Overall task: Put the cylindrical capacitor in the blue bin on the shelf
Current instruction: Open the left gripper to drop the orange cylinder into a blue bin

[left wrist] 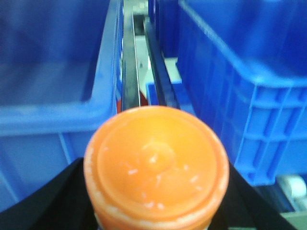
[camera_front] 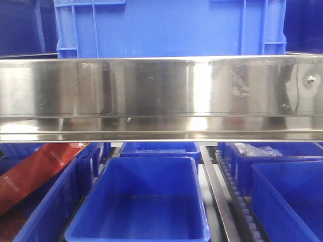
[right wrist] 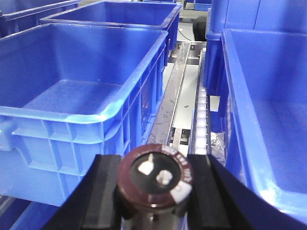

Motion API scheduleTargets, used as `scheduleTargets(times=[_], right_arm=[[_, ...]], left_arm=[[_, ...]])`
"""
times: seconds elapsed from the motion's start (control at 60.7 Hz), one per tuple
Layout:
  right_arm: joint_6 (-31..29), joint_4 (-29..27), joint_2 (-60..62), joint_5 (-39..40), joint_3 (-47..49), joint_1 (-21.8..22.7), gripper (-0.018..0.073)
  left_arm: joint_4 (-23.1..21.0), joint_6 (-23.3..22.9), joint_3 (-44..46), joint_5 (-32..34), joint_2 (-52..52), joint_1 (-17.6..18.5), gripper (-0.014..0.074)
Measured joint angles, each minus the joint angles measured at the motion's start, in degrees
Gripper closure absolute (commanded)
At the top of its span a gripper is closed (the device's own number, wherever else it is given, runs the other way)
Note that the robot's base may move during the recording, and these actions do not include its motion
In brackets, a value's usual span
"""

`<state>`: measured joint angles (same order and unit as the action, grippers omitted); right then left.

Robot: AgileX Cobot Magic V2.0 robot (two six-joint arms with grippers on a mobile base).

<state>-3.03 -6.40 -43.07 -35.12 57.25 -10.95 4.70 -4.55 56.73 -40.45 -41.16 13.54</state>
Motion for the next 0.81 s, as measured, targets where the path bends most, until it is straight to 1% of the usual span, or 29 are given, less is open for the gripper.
scheduleTargets(times=[0.115,0.247,0.313,0.396,0.429,0.577,0.643,0.725,0.808], right_arm=[[0.00,0.00,0.00,0.00,0.00,0.00,0.0713],[0.00,0.00,0.00,0.00,0.00,0.00,0.0713],[0.00,0.00,0.00,0.00,0.00,0.00,0.0713],[0.00,0.00,0.00,0.45,0.00,0.00,0.0713],[0.00,0.00,0.00,0.88,0.00,0.00,0.0713],[0.00,0.00,0.00,1.81,0.00,0.00,0.0713],[0.00,0.00,0.00,1.91,0.00,0.00,0.0713],[0.00,0.00,0.00,1.91,0.00,0.00,0.0713],[0.00,0.00,0.00,1.91,0.00,0.00,0.0713]], left_arm=[[0.00,0.00,0.00,0.79,0.00,0.00,0.0707],[0.00,0.00,0.14,3.35,-0.63,0.08,0.0707],[0.00,1.28,1.19,3.62,-2.15,0.91,0.0707],[0.22,3.81,4.21,3.50,-6.03,3.71,0.0707],[0.34,4.55,6.03,3.50,-8.08,5.36,0.0707],[1.54,5.89,16.08,3.60,-18.33,12.77,0.0707],[1.96,6.00,21.29,3.60,-23.94,15.13,0.0707],[1.97,6.11,28.31,3.74,-29.98,17.23,0.0707],[1.97,6.11,34.72,3.95,-35.67,18.45,0.0707]])
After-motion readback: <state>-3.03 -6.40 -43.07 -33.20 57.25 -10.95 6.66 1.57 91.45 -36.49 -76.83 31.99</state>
